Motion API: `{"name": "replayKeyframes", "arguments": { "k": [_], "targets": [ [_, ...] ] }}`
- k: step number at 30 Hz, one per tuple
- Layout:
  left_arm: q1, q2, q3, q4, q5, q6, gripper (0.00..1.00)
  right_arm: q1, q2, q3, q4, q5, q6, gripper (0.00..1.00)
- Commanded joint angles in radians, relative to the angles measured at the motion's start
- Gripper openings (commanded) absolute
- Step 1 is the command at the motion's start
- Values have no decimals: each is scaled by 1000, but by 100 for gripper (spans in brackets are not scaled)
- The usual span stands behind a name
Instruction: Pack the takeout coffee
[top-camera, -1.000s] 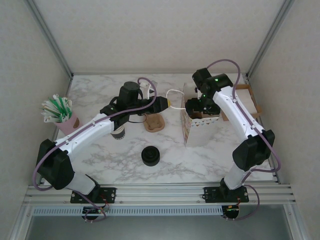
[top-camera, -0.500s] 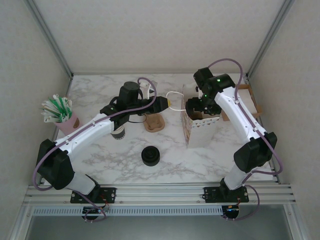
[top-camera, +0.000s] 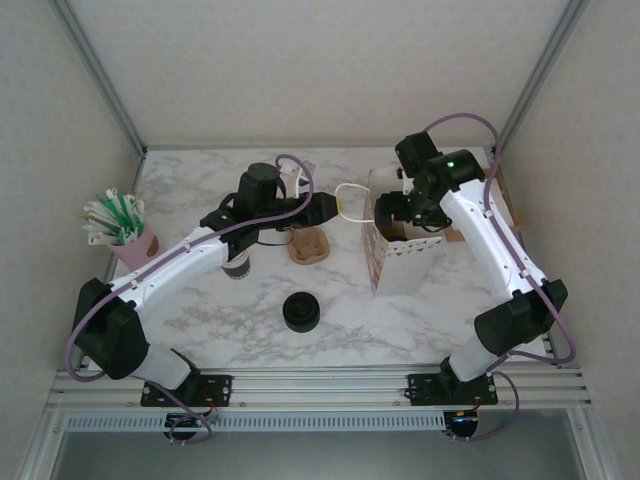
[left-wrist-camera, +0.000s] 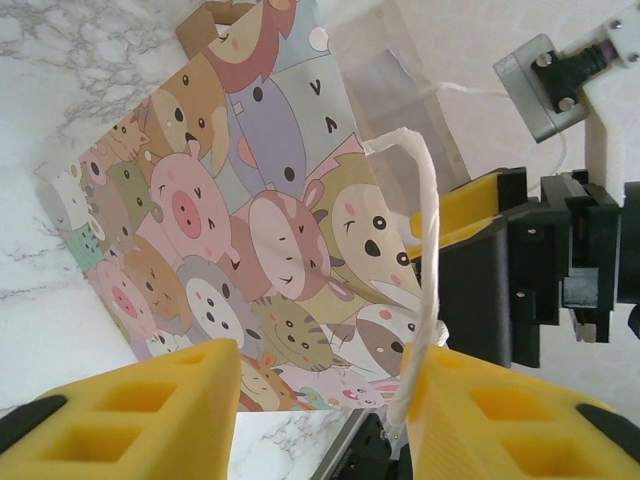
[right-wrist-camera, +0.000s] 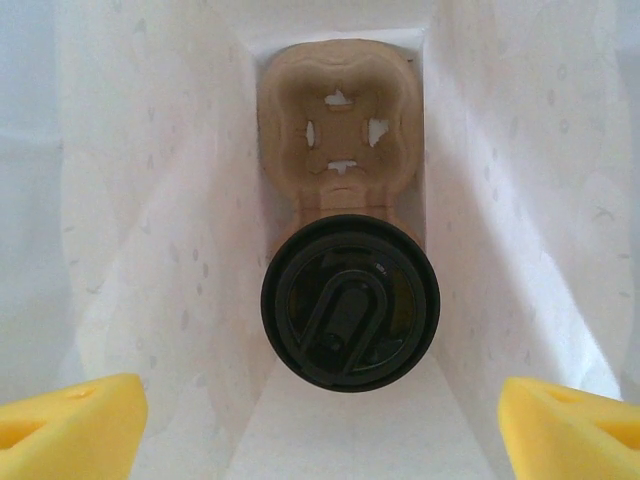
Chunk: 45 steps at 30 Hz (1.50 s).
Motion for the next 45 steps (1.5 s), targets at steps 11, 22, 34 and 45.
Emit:
{"name": "replayKeyframes", "arguments": {
  "k": [11,22,34,45],
  "targets": [
    [-12,-54,41,10,-19,4,61,-1,-125,40,-2,-36,18,89],
    [-22,-80,39,2,-32,7,68,-1,-192,17,19,-46,23,89],
    [-23,-114,48,-17,-52,17,84,-2,-277,15,59,-62,26,89],
    [-25,-173,27,-30,-94,25,100,-2,-410,-40,122,-102,21,96]
  ]
}}
